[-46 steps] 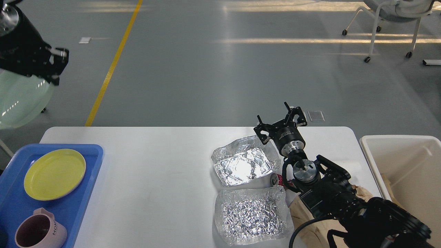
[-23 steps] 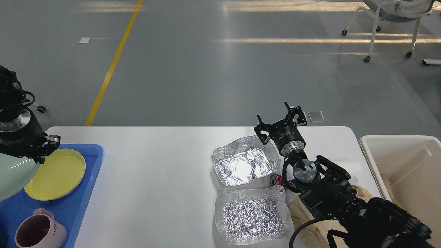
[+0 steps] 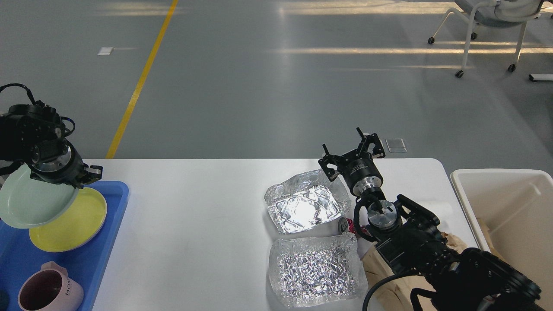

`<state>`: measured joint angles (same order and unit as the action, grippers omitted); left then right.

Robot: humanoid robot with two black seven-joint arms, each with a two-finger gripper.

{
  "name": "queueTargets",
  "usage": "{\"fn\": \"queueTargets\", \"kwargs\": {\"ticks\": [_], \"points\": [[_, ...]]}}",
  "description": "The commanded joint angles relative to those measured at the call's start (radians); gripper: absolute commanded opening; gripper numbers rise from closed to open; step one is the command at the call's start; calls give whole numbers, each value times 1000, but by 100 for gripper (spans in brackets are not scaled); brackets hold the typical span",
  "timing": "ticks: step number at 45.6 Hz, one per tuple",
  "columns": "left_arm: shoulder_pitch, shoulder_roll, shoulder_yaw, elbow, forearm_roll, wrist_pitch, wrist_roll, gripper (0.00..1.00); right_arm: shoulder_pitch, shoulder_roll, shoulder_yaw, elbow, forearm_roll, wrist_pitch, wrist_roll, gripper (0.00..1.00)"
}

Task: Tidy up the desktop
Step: 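Lower the green plate onto the yellow plate in the tray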

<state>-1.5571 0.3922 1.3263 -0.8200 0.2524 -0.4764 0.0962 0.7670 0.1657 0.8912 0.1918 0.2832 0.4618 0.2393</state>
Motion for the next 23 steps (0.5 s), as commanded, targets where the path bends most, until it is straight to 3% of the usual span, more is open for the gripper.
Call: {"fn": "queueTargets", "kwargs": {"ticks": [1,9,23], "points": [[57,-29,8,2,47,94,0,0,0,0,0,0,1,0,0,100],[140,-59,24,30,48,180,0,0,0,0,0,0,1,0,0,100],[259,-85,24,128,48,191,4,3,0,0,0,0,1,0,0,100]]}}
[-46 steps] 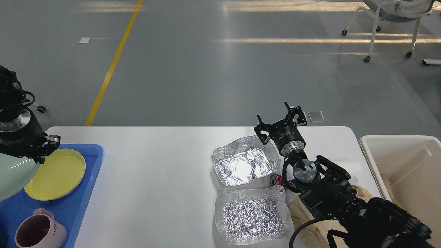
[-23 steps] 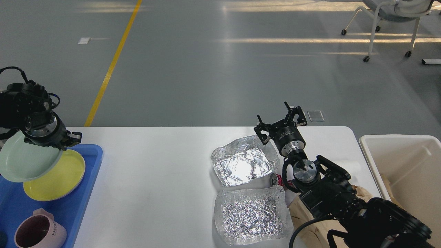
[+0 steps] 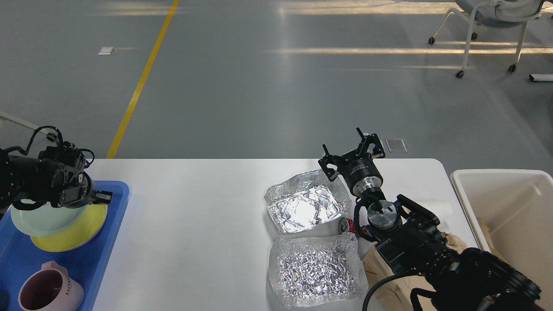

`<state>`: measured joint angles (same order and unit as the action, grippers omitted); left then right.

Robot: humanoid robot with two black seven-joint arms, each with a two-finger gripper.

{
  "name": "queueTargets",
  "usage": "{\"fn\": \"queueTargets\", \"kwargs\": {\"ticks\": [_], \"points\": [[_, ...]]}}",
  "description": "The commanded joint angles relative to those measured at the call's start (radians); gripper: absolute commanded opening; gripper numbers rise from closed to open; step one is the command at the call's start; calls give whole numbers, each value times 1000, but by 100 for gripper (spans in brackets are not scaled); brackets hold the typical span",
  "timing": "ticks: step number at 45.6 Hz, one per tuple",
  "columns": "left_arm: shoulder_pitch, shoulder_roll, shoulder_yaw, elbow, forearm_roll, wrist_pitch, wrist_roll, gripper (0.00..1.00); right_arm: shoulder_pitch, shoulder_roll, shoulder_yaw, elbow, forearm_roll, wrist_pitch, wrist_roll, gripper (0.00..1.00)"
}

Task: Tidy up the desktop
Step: 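Lower the green plate onto the yellow plate in the tray, then release the green plate and raise the left gripper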

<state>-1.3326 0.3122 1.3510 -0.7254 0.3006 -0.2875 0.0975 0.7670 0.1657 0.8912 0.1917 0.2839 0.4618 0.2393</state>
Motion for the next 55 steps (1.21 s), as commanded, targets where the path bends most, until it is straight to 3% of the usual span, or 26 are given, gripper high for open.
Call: {"fn": "queueTargets", "kwargs": {"ticks": [1,5,13,25,30,35,40,55], "points": [[38,-5,-3,40,0,4,2,4,0,0,0,0,0,0,0,100],[44,-5,-4,44,0,17,2,12,0,0,0,0,0,0,0,100],[43,-12,-13,43,-3,44,2,41,0,0,0,0,0,0,0,100],[33,-12,-20,43,-12,40,1,65,0,0,0,0,0,0,0,100],[18,-5,-52,40,-25,34,-4,80,0,0,0,0,0,0,0,100],[-31,5,-111,26,-34,19,-4,86,0,0,0,0,0,0,0,100],[-85,7,-118,20,-90,-51,-4,88,0,0,0,0,0,0,0,100],[-348,16,-86,-17,-259,-380,-16,90,0,0,0,0,0,0,0,100]]}}
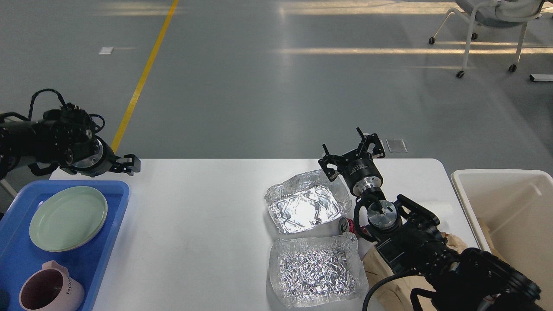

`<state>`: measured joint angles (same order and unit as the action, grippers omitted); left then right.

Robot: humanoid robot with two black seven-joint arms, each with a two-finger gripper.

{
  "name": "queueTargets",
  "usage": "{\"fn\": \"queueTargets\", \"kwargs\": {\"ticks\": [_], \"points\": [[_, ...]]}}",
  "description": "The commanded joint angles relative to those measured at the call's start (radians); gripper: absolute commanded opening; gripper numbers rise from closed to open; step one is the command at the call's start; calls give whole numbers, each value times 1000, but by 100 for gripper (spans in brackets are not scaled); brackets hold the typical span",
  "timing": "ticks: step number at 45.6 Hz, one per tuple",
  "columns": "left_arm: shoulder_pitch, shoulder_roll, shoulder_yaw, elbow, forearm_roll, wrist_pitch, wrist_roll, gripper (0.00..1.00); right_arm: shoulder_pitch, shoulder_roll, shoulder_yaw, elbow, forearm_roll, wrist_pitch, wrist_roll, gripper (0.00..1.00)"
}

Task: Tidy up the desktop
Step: 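Release the green plate and raise the left gripper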

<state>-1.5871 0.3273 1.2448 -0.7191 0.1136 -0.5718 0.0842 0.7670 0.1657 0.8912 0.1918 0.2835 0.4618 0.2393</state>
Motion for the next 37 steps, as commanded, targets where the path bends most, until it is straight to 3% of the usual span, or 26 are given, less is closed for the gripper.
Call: {"fn": "queueTargets", "kwargs": {"ticks": [1,14,37], "points": [[-112,1,24,-31,-84,-112,-3,90,0,0,0,0,0,0,0,100],[-385,3,21,-69,-143,-388,0,90,0,0,0,0,0,0,0,100],[-777,-1,27,-77,-144,-388,0,91,0,0,0,0,0,0,0,100]]}}
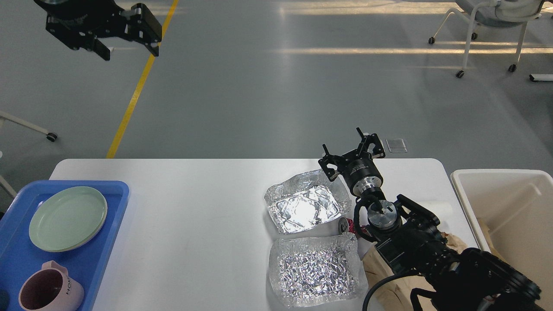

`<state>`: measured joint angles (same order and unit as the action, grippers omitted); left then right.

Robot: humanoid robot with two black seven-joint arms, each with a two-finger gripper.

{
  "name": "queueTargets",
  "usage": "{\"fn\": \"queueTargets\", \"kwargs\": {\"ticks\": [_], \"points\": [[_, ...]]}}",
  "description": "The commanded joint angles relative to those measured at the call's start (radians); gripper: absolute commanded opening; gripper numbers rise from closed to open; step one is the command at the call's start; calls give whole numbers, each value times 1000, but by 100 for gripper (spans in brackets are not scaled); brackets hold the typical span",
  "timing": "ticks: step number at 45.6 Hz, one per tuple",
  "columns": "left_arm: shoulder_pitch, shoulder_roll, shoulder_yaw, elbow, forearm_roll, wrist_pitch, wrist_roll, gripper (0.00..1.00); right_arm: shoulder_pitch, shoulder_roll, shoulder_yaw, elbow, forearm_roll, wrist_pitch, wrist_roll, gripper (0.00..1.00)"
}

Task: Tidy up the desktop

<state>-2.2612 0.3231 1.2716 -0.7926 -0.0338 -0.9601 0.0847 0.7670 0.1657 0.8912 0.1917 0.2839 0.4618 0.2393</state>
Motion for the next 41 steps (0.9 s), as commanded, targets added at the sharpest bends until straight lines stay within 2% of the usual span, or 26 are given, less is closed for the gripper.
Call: {"fn": "queueTargets", "kwargs": {"ticks": [1,13,21,25,41], "points": [[-121,4,0,-7,3,0,0,91,0,0,0,0,0,0,0,100],[-320,5,-1,-43,3,0,-3,94,0,0,0,0,0,0,0,100],[-339,-3,-11,-43,3,0,-7,95,0,0,0,0,0,0,0,100],[-310,-9,-12,-42,2,0,-7,95,0,0,0,0,0,0,0,100],[66,4,-97,61,-1,0,-7,96,0,0,0,0,0,0,0,100]]}}
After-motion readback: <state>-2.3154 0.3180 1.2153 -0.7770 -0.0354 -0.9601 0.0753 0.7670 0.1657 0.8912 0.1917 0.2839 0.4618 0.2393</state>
